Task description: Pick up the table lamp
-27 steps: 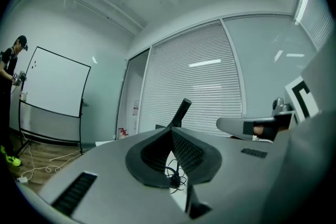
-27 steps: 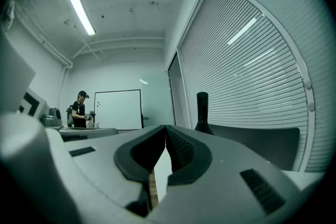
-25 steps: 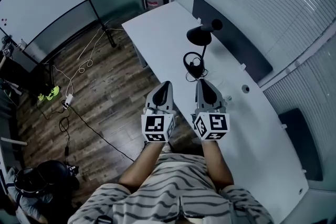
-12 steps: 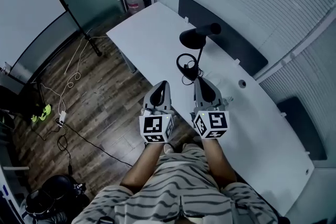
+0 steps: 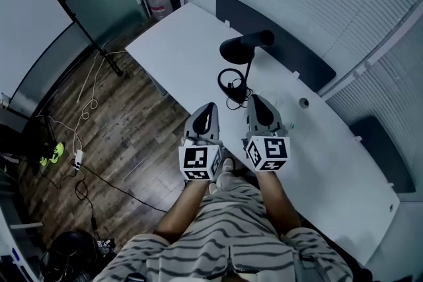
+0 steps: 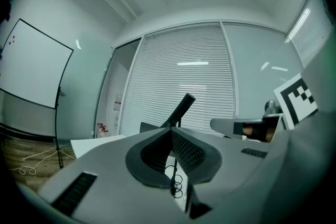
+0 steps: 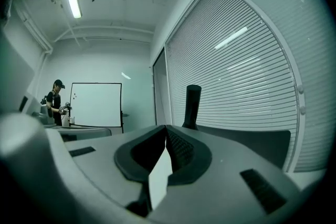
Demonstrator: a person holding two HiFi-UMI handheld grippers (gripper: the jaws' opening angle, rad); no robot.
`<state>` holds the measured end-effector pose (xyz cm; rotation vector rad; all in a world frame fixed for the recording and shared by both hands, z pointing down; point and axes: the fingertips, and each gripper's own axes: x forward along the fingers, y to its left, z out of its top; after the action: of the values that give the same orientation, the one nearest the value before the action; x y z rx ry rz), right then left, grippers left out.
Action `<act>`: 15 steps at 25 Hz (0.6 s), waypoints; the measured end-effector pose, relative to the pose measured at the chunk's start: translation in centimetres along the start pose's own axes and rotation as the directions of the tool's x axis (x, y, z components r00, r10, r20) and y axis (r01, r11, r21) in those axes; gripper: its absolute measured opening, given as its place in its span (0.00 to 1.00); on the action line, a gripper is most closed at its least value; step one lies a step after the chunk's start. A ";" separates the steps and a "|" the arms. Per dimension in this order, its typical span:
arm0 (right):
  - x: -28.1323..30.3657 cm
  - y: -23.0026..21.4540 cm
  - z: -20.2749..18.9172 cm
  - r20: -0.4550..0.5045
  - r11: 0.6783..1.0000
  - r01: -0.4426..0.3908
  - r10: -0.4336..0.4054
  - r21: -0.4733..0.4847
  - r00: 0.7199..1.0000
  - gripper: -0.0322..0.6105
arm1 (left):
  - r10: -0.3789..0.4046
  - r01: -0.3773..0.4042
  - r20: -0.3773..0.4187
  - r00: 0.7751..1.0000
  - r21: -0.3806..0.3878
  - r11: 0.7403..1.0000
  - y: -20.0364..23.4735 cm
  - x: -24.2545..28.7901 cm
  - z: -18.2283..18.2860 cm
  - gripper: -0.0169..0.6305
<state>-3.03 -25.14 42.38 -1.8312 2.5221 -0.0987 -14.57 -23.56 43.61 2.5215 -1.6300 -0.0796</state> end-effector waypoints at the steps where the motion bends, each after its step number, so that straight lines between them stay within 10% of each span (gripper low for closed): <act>1: 0.4 -0.3 -0.3 -0.002 1.000 0.003 -0.003 0.001 1.000 0.07 | 0.000 0.000 -0.003 1.000 0.004 1.000 0.0 0.3 -0.1 0.04; 15: 6.4 -4.6 -5.3 -0.053 1.000 0.028 -0.028 0.010 0.998 0.07 | -0.039 0.040 -0.016 0.999 0.049 0.998 -0.3 5.9 -0.7 0.04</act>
<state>-0.91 -32.42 48.04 -1.8852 2.5255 -0.1639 -11.76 -28.74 44.42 2.5844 -1.5962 -0.0242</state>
